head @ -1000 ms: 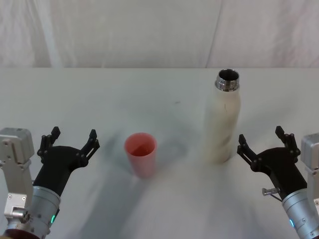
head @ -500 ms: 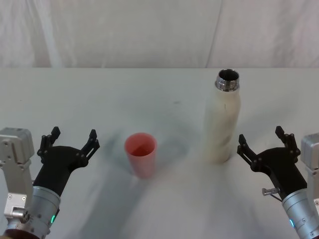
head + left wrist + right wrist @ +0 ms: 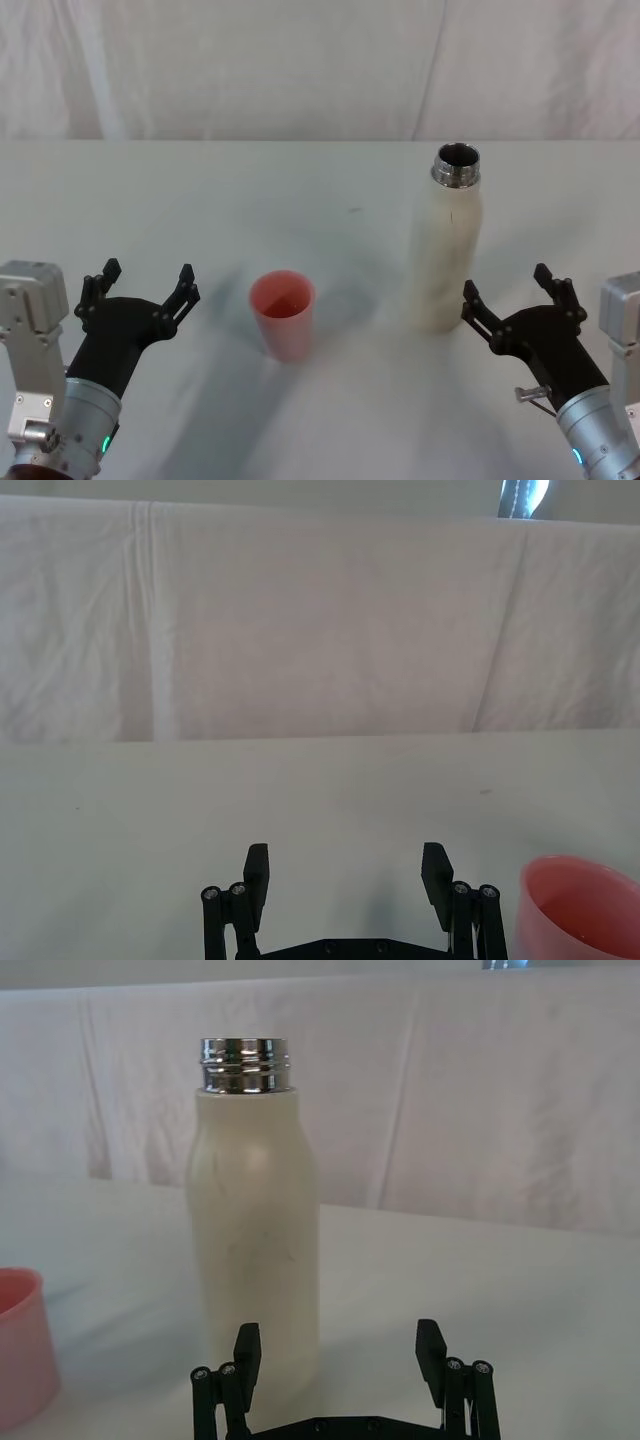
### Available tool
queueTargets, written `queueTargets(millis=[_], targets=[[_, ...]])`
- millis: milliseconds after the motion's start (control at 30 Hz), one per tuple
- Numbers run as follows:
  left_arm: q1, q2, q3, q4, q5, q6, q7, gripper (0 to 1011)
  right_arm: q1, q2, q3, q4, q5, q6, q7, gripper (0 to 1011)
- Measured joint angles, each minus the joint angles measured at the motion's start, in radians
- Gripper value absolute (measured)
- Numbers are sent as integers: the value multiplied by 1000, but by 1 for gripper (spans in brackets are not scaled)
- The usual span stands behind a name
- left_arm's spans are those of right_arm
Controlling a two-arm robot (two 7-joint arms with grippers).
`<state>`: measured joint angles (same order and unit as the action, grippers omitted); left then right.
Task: Grasp the thermos with one hand and pour water into the cup lid.
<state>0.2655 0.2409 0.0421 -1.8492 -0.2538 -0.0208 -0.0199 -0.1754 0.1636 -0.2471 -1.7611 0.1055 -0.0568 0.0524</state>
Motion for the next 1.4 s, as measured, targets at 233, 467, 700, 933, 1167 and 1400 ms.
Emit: queueTargets(millis=[233, 467, 700, 933, 1167, 1400], targets=[[0, 0, 0, 0, 0, 0, 0, 1001, 10, -18, -6, 11, -12, -5, 40, 1000], [0, 0, 0, 0, 0, 0, 0, 1001, 24, -35, -14, 19, -25, -10, 71, 1000], [0, 0, 0, 0, 0, 0, 0, 1001, 45, -51, -18, 31, -31, -12, 88, 1000], [0, 0, 0, 0, 0, 0, 0, 1001, 69, -63, -26, 48, -37, -10, 98, 1000], [0, 0, 0, 0, 0, 0, 0, 1001, 91, -73, -31, 66, -41, -9, 101, 1000], [0, 0, 0, 0, 0, 0, 0, 1001, 114, -81, -31, 89, -42, -10, 101, 1000]])
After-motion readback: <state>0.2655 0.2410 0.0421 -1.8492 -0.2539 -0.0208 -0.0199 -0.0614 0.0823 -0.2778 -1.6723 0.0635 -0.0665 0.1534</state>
